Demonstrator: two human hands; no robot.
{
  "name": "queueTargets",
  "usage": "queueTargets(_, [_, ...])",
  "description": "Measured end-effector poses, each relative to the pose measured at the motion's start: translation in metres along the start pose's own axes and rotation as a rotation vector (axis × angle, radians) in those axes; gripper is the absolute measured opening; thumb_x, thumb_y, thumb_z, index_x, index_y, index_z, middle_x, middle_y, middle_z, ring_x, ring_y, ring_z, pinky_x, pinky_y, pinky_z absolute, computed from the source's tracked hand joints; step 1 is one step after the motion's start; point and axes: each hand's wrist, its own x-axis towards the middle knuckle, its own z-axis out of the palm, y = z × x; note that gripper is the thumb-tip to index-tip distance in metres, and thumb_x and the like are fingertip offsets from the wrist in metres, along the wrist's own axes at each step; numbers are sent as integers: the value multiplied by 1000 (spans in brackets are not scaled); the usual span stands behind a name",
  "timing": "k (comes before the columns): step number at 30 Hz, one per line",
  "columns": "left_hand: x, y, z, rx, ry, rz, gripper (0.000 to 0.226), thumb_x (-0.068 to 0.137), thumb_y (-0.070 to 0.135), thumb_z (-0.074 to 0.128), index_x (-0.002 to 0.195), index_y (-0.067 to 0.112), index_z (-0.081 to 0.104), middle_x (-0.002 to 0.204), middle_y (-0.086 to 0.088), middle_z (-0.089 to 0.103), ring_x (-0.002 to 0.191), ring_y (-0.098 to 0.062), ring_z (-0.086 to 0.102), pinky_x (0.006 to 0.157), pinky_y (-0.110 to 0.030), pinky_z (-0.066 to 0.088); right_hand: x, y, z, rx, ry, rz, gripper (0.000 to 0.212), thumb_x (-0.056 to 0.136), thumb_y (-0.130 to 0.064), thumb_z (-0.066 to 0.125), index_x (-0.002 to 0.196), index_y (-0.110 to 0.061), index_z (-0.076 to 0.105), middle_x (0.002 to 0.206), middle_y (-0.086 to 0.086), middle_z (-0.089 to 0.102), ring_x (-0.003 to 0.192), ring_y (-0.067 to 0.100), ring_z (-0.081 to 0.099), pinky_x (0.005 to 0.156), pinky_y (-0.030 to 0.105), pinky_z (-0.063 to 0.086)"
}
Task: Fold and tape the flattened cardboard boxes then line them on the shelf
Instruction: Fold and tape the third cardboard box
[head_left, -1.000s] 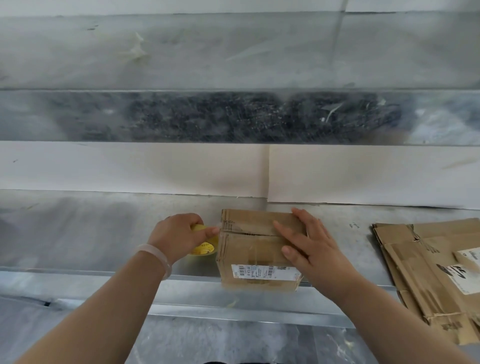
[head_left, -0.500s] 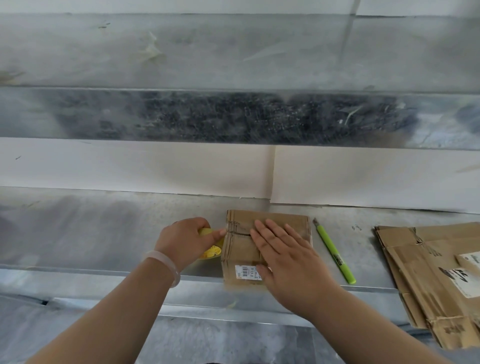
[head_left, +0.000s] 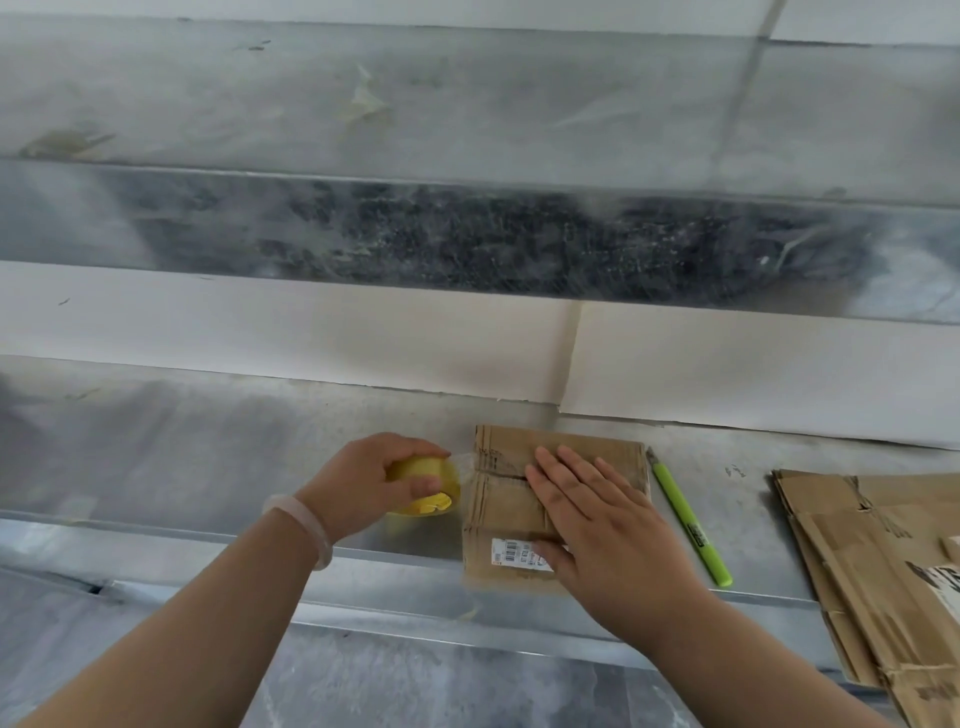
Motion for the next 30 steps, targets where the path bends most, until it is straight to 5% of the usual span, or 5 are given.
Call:
queueTargets(5, [17,4,-8,431,-126,31,39,83,50,65,121,40,60,109,13,58,99,-11,53,90,-25,44,-2,2,2,-15,-2,-15,64,93,-52,39,144,-16,46,152,1,40,140,17,39,112,38,23])
queueTargets(11, [26,5,-6,530,-212,18,44,83,55,60,124,39,57,115,11,58,103,-13,52,94,-31,44,-1,2,3,-18,0,-19,64,93,-52,36,145,-15,45,153,1,39,140,17,38,112,38,24])
queueTargets(22, [-3,-9,-2,53,62,72,36,77,44,74,104,53,50,107,27,48,99,1,51,75,-9,41,-2,4,4,-24,32,-47,63,92,-49,39,143,-13,48,152,3,41,139,18,40,112,39,25])
queueTargets(26, [-2,-11,-8,291,56,129,36,73,59,66,104,46,55,101,21,55,89,-5,54,80,-20,46,-2,4,6,-21,42,-63,62,94,-49,38,143,-11,48,151,5,42,138,20,42,110,42,27])
queueTargets(30, [10,-1,-15,642,-60,146,58,73,73,43,114,34,58,106,13,60,94,-13,57,88,-29,46,-1,4,6,3,36,-58,62,94,-48,36,142,-11,49,150,6,44,137,21,43,110,42,27])
